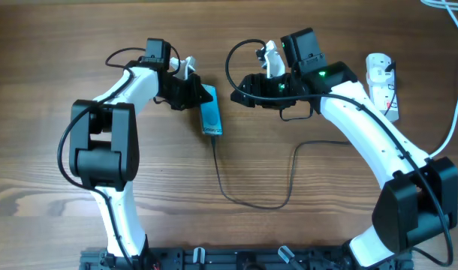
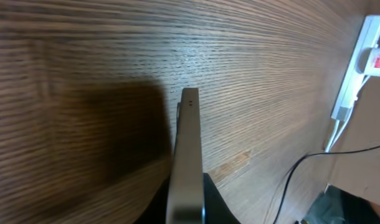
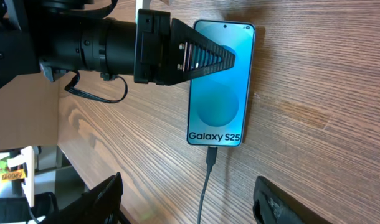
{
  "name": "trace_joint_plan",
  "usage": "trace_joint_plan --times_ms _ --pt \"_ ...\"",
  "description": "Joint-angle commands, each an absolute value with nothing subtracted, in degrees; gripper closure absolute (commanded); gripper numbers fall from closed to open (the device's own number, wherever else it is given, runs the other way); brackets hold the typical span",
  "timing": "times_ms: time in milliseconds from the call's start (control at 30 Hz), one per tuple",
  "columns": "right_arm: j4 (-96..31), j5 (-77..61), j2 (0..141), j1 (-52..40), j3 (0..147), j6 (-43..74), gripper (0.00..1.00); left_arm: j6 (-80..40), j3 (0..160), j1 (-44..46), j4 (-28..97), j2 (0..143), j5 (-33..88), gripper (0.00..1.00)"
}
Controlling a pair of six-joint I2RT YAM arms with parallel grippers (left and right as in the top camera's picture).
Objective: Plug charger to phone and switch on socket
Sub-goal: 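Lower the plugged phone onto the table with both grippers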
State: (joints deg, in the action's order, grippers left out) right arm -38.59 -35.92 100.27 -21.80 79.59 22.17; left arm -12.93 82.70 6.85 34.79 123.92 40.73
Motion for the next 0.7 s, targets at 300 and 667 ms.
trace_joint_plan --times_ms 300,667 --pt "-40.4 -34.0 100.1 -21.9 80.1 20.7 0.32 -12.4 82.5 6.8 35.0 123.8 37.9 0.70" --pt "-41.3 -34.0 99.7 -21.8 80.2 16.4 0.37 -12.4 82.7 5.8 36.1 121.3 35.3 0.70"
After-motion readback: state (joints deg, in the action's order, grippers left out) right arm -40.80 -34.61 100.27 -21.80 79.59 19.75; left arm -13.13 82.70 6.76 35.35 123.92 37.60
